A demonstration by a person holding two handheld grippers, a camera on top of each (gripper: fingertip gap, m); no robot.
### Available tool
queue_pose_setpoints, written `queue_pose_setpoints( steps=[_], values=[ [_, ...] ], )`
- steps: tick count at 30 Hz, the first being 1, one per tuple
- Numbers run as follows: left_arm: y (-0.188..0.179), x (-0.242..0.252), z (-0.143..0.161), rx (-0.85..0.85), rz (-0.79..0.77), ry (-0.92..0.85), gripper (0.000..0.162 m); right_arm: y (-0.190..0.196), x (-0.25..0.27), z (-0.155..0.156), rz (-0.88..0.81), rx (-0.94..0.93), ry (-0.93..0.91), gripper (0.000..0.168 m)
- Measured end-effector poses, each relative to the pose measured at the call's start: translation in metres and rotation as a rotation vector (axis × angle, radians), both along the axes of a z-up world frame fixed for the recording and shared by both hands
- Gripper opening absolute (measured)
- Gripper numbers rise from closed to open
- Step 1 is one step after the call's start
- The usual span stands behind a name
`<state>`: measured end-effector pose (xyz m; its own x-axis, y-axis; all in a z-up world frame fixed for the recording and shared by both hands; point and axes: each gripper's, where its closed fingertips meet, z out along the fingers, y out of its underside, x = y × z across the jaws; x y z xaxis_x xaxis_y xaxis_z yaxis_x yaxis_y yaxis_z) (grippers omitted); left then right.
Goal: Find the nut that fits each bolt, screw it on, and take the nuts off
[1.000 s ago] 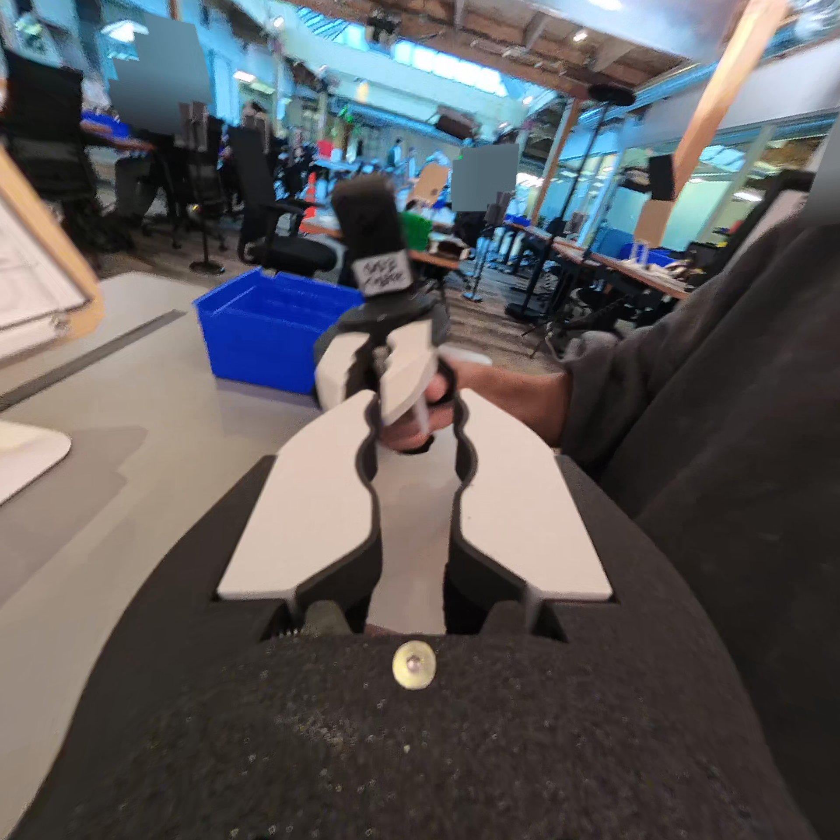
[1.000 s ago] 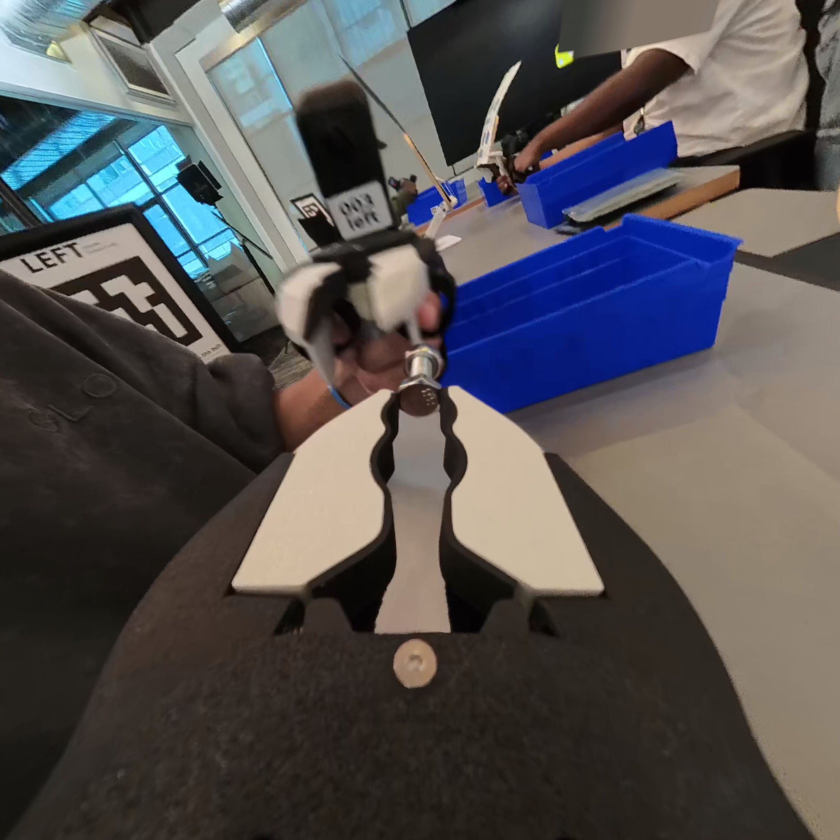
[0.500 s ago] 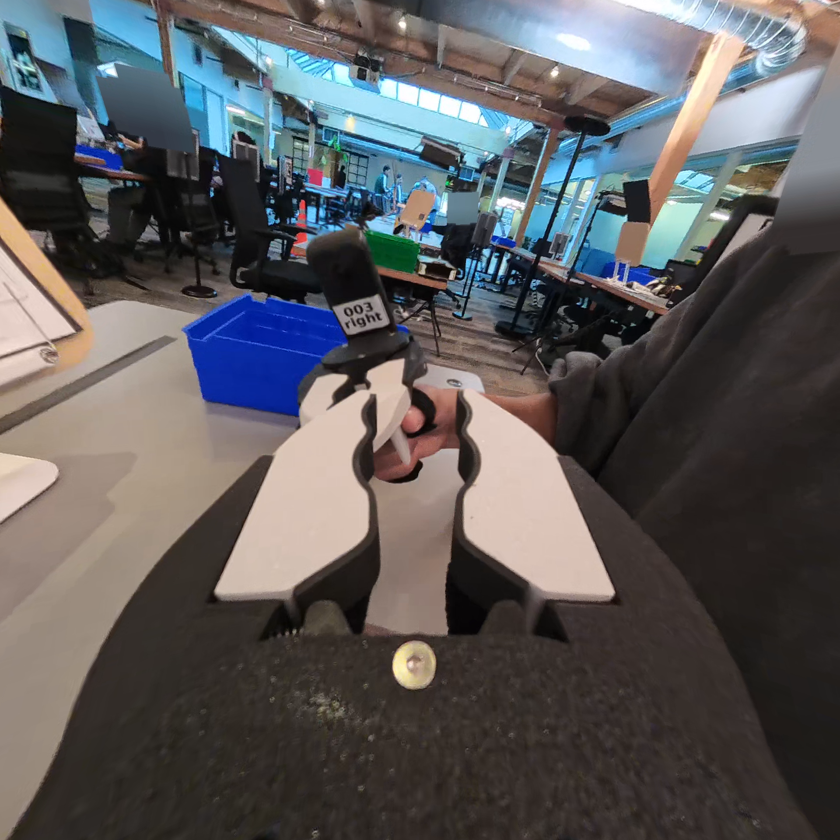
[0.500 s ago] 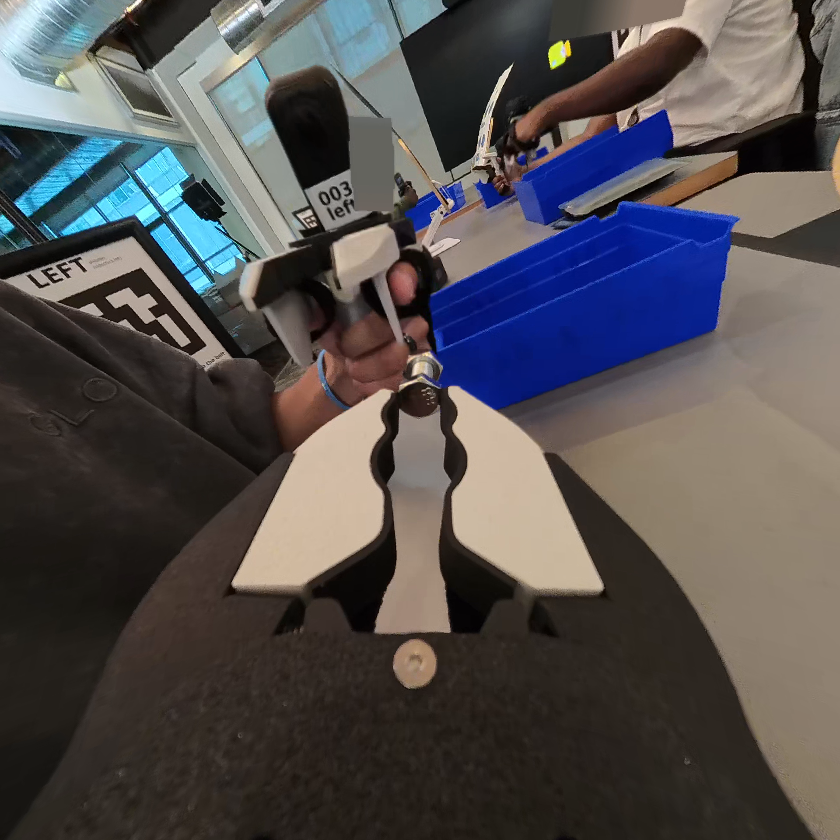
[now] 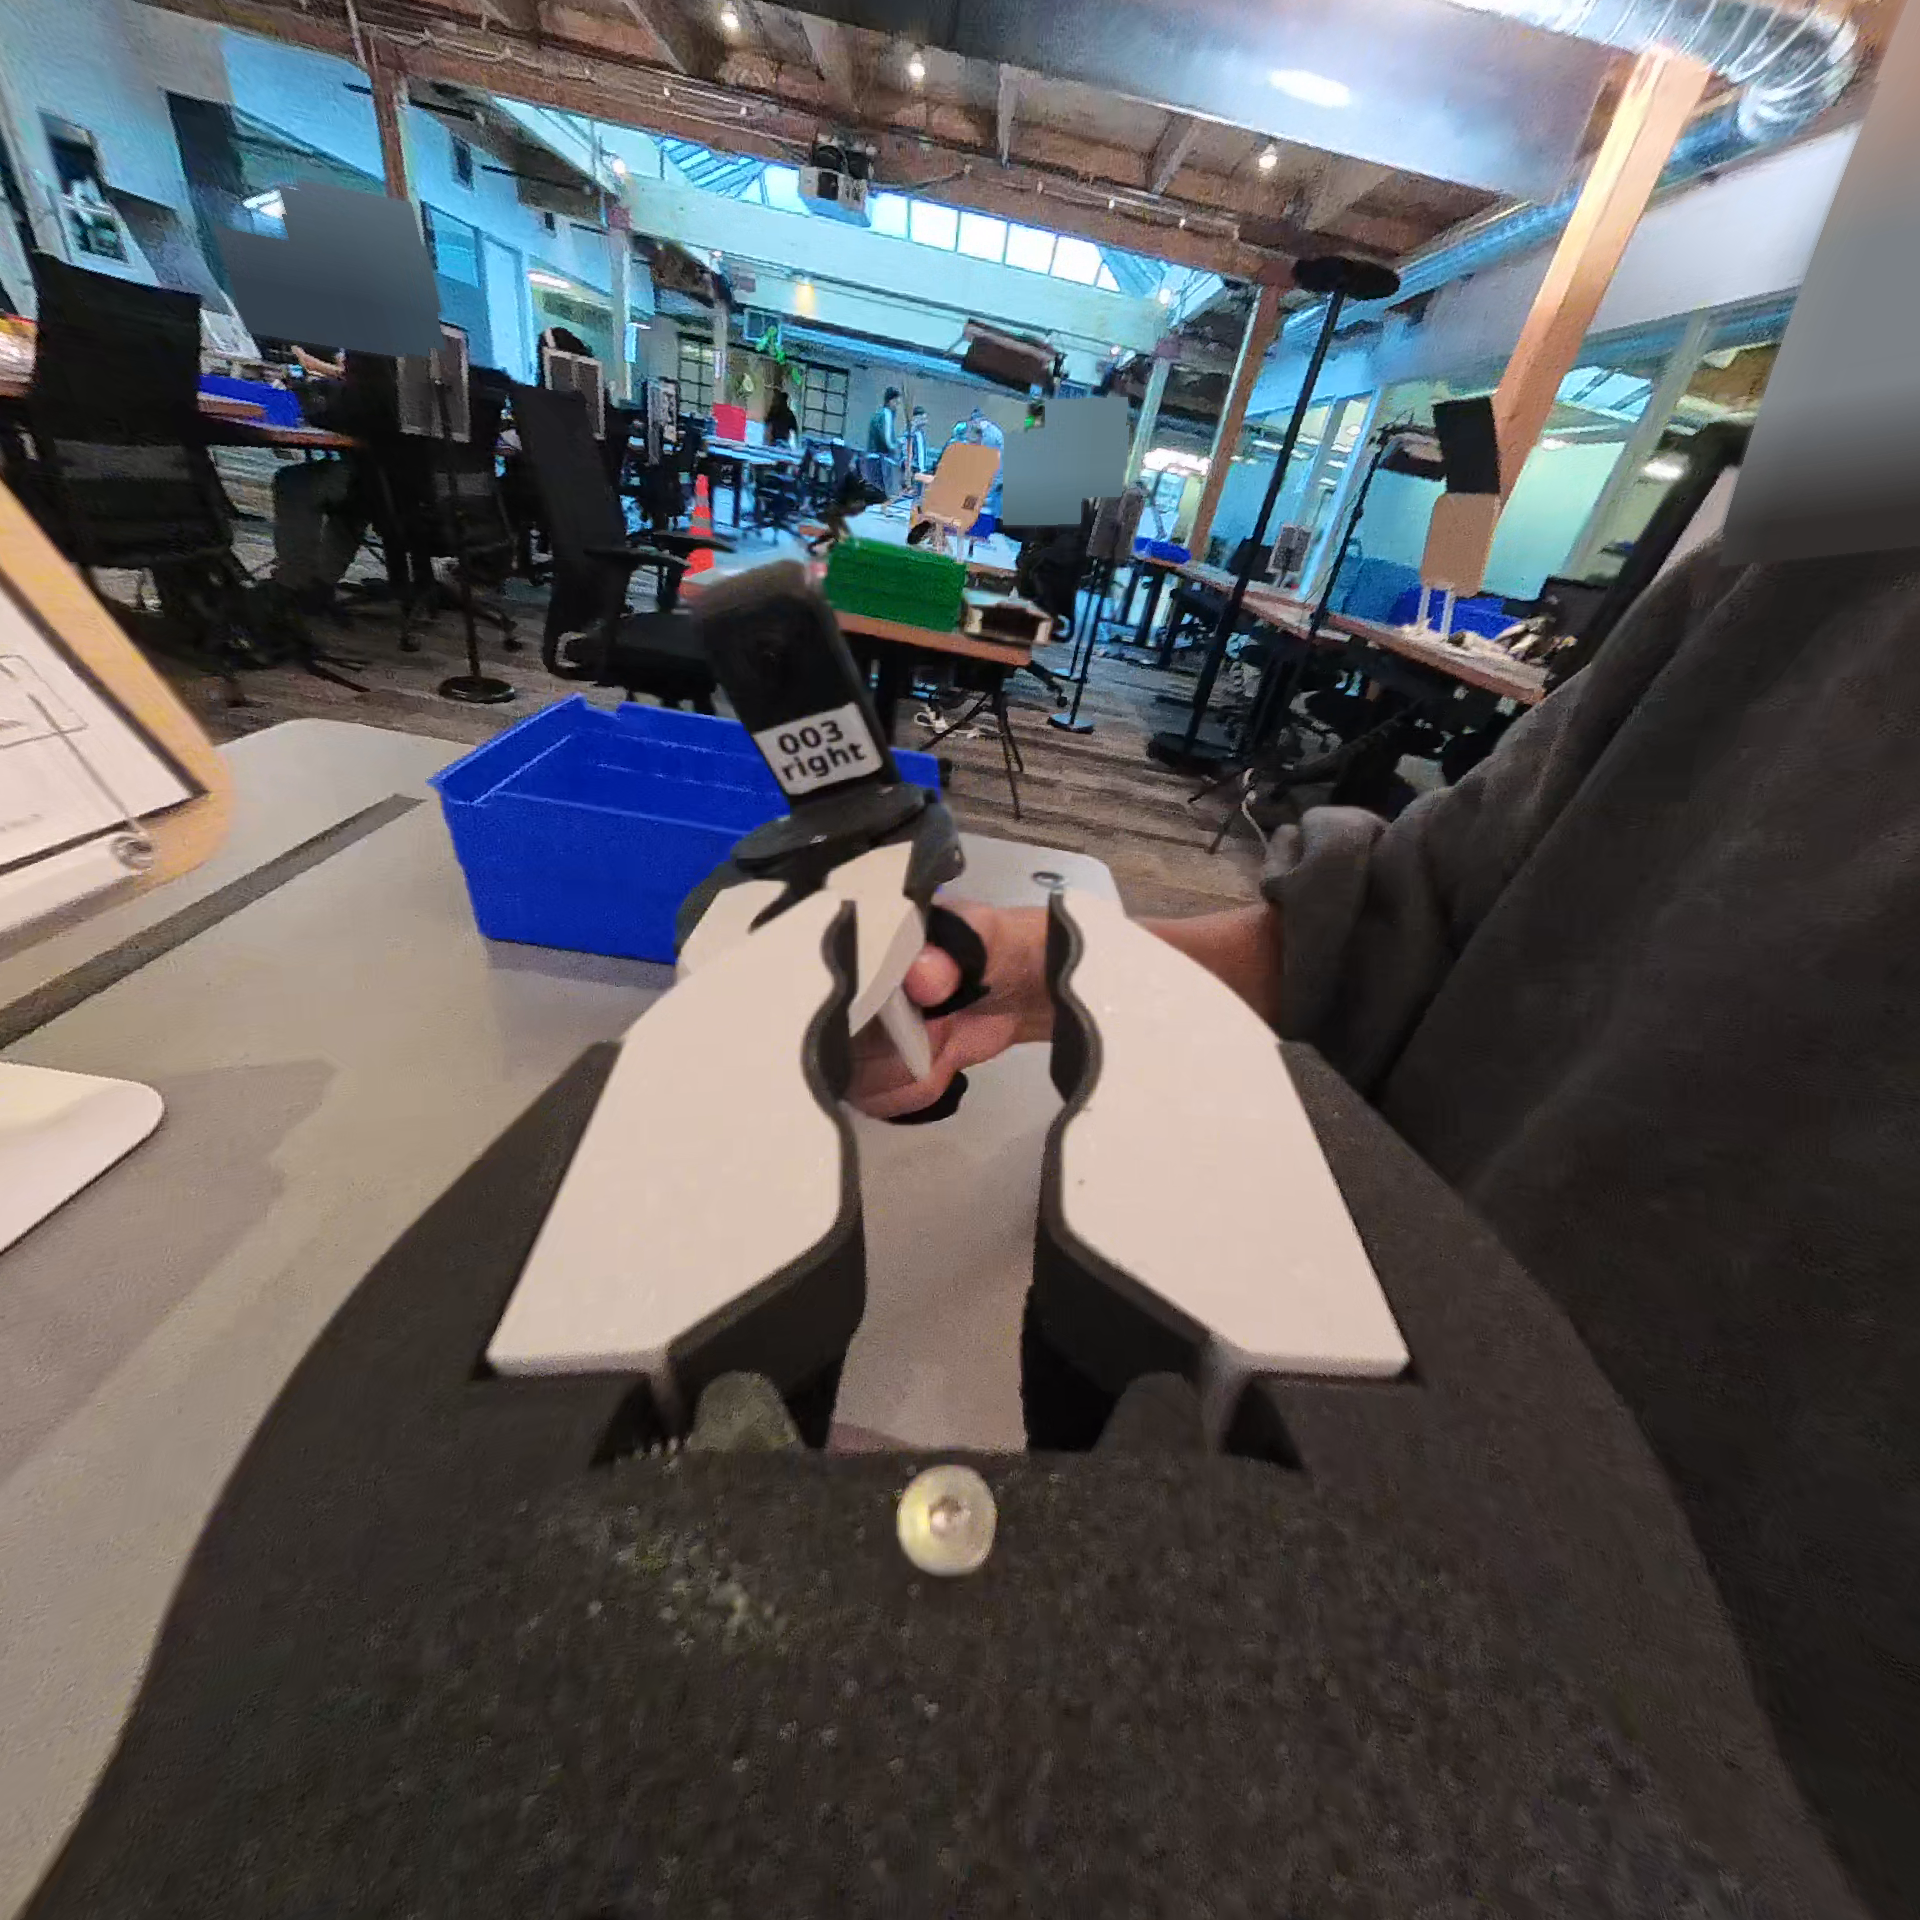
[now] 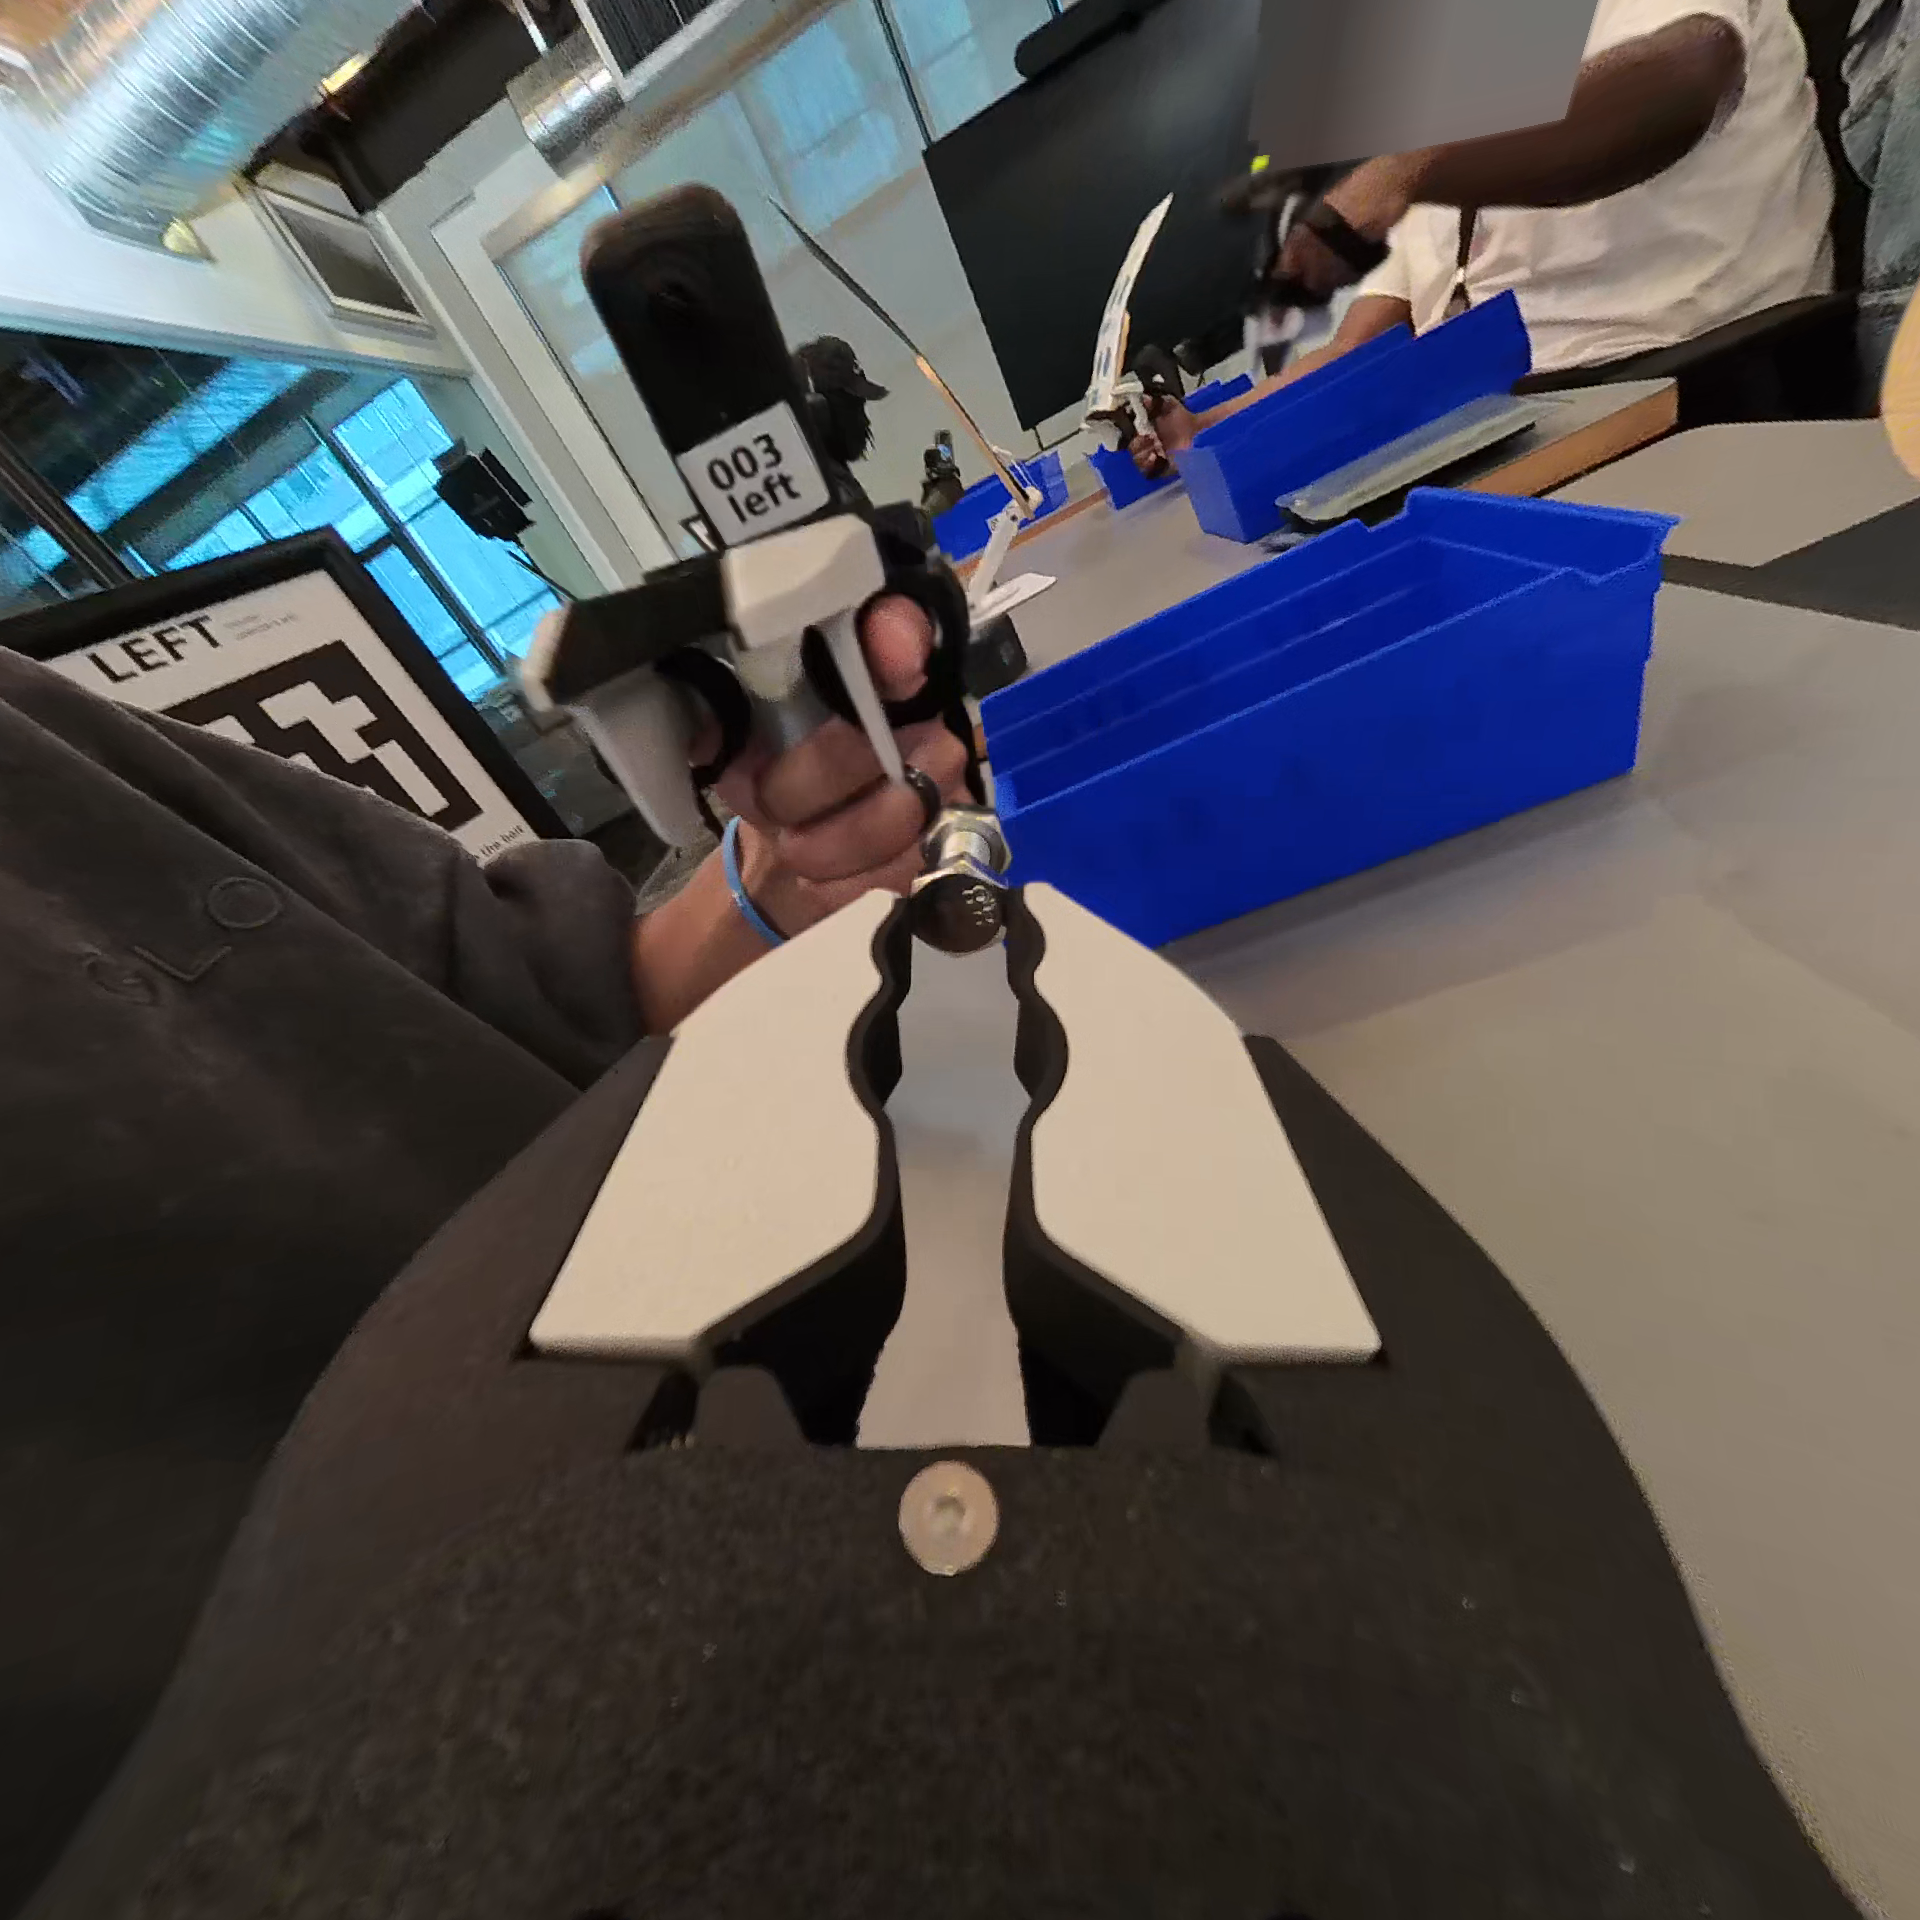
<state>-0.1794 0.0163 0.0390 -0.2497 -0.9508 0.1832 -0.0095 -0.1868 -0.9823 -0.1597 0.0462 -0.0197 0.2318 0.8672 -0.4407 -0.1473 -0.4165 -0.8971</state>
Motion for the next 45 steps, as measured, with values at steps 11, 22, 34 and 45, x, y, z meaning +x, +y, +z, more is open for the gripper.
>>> queue_pose_setpoints(
  steps=[11,22,34,45],
  values=[
    [0.004,0.002,-0.015,-0.084,-0.029,0.0,0.036,-0.001,-0.002,0.011,-0.004,0.04,-0.011,0.018],
    [0.073,-0.03,-0.078,-0.026,0.585,0.333,0.044,-0.003,0.026,0.006,-0.175,0.09,-0.097,0.018],
    [0.072,-0.054,-0.125,-0.151,0.836,0.386,0.047,-0.001,0.069,-0.021,-0.522,0.061,-0.21,0.018],
    [0.052,-0.038,-0.126,-0.179,0.739,0.381,0.047,-0.023,0.117,0.008,-0.684,0.132,-0.269,0.018]
  ],
)
